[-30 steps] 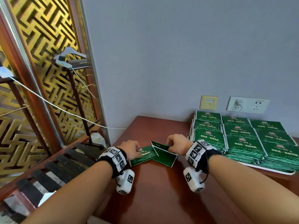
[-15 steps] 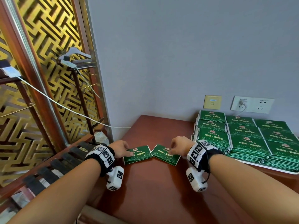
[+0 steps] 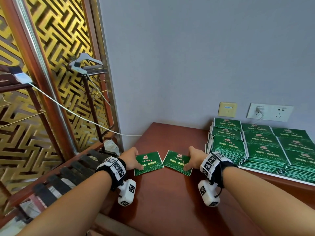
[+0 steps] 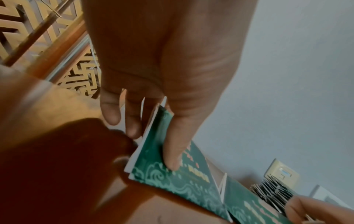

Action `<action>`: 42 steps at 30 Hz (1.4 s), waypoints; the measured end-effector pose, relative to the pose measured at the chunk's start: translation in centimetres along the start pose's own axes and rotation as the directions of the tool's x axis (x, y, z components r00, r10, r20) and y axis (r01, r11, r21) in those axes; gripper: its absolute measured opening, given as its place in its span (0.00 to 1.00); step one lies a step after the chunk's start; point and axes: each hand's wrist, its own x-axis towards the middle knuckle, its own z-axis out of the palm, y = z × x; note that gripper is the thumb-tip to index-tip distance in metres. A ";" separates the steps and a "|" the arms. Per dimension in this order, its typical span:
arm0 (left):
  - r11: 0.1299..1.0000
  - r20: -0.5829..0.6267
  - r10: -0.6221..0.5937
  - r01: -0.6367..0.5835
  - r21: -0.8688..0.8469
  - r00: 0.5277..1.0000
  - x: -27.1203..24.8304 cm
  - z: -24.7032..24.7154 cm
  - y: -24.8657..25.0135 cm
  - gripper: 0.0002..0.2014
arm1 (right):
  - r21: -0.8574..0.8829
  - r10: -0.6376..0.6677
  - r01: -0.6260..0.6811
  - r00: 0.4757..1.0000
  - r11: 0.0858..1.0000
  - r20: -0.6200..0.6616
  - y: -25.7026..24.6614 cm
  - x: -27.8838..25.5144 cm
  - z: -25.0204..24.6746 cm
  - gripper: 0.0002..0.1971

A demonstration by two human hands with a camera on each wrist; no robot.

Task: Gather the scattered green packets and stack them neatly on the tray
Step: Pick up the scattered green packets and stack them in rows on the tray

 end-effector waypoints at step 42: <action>0.807 -0.173 0.210 -0.271 -0.525 0.962 8.7 8.0 34.7 0.10 | 0.478 0.417 -0.055 0.581 0.877 -0.699 31.3 -7.2 -20.1 0.19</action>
